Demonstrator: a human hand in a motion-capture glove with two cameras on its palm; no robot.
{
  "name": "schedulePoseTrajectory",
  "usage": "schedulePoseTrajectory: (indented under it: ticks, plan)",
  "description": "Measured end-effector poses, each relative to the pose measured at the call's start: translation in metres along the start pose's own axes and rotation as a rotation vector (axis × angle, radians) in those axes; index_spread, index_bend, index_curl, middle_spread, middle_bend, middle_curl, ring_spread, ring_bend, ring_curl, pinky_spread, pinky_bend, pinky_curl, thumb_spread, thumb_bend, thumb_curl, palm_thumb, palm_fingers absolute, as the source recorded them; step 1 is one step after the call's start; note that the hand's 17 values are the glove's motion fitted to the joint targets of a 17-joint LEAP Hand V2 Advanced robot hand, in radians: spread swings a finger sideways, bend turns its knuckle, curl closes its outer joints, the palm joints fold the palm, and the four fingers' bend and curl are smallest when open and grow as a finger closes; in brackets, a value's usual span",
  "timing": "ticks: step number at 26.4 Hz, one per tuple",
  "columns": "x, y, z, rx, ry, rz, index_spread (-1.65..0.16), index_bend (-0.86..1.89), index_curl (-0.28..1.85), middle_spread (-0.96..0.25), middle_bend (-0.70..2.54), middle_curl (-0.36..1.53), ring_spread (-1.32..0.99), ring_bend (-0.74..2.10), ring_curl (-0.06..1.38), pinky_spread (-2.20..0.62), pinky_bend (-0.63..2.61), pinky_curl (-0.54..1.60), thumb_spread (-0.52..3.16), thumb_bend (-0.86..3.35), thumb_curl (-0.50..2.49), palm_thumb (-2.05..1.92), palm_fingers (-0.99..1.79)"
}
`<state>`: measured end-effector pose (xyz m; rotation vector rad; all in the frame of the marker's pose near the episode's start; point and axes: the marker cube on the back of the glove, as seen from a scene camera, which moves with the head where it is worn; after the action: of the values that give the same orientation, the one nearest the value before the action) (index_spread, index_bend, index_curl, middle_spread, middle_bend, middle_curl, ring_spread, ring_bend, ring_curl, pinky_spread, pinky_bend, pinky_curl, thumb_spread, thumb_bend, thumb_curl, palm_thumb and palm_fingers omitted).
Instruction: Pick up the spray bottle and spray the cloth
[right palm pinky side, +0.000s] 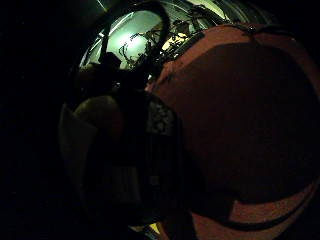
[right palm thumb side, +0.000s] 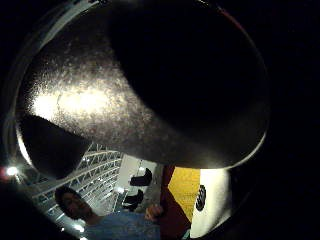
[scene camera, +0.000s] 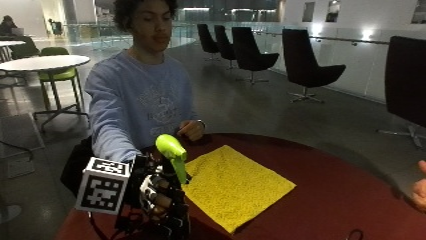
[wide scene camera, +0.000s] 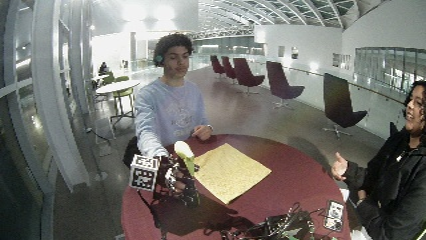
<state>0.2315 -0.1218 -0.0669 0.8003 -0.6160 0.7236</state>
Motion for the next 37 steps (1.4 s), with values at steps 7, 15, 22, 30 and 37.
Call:
schedulePoseTrajectory:
  ticks: [7,15,22,30,37]
  plan:
    - [-0.001,-0.001,-0.001,0.036,0.012,-0.021,-0.29,0.21,0.32,-0.10,0.32,0.41,-0.02,0.39,0.34,0.26,0.25,0.32,0.85,0.08,0.44,0.95,0.97]
    - [-0.009,-0.002,-0.012,-0.107,-0.052,0.005,-0.27,0.17,0.36,-0.11,0.27,0.42,-0.03,0.38,0.35,0.26,0.20,0.32,0.73,0.04,0.51,0.99,1.04]
    - [-0.041,0.029,-0.017,-0.424,-0.025,-0.017,-0.26,0.15,0.37,-0.11,0.25,0.42,-0.02,0.37,0.36,0.26,0.19,0.32,0.68,0.00,0.55,1.01,1.06]
    - [-0.075,0.084,-0.002,-0.752,-0.045,0.013,-0.25,0.15,0.39,-0.11,0.24,0.43,-0.01,0.36,0.36,0.27,0.18,0.32,0.65,-0.02,0.59,1.02,1.06]
    - [-0.081,0.102,0.002,-0.956,0.217,0.120,-0.25,0.15,0.39,-0.10,0.23,0.44,0.00,0.35,0.36,0.27,0.18,0.32,0.64,-0.02,0.62,1.02,1.05]
